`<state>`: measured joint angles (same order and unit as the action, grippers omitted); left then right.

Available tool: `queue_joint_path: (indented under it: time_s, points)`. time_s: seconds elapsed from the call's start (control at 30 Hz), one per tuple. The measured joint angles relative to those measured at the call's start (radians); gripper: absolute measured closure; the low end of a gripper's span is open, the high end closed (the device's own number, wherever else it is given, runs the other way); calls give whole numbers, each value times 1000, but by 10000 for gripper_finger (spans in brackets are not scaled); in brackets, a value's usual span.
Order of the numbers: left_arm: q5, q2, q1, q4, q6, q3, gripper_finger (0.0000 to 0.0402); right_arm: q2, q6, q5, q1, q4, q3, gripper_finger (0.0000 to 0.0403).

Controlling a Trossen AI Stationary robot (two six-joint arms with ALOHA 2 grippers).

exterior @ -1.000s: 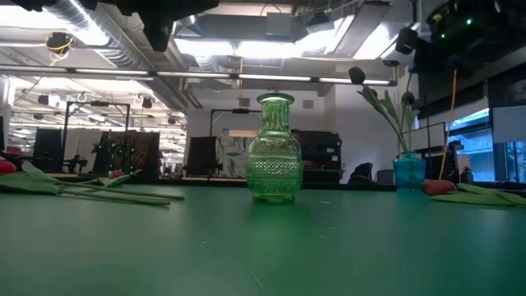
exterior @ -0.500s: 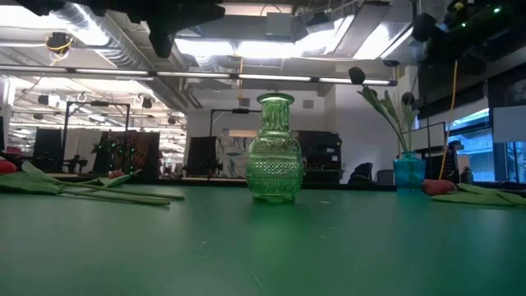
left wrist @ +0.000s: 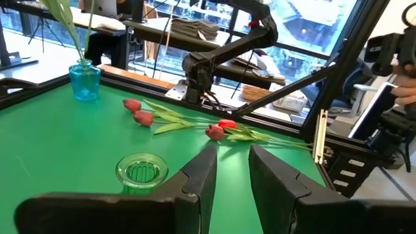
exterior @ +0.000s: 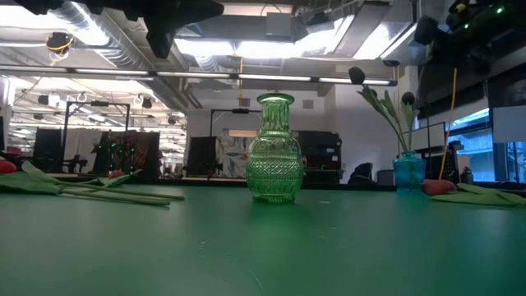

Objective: Sort flowers into vase by color
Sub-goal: Put the black flower into the top right blue vase, then put the middle right pink flower into the green vase

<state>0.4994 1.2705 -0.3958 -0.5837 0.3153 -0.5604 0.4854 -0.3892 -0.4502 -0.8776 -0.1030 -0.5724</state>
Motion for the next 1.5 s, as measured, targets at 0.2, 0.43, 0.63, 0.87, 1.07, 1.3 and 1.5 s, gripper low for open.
queue_joint_path:
  time_s: [0.2,0.43,0.63,0.87,1.07,1.3,1.5]
  points:
    - [0,0,0,0,15,0,314,37,-33,-6,0,126,101,395]
    - [1,0,1,0,16,0,314,39,1,-37,0,144,129,395]
    - [1,0,6,-1,15,0,314,66,4,-18,0,68,129,395]
    - [1,0,8,-1,16,0,314,150,-47,-4,0,30,129,389]
    - [1,0,3,-1,24,0,314,252,-77,-12,0,27,129,331]
    - [1,-1,-13,25,23,0,314,238,-73,0,0,-33,125,210]
    - [0,-1,-33,26,16,0,314,142,-29,37,1,-292,10,143]
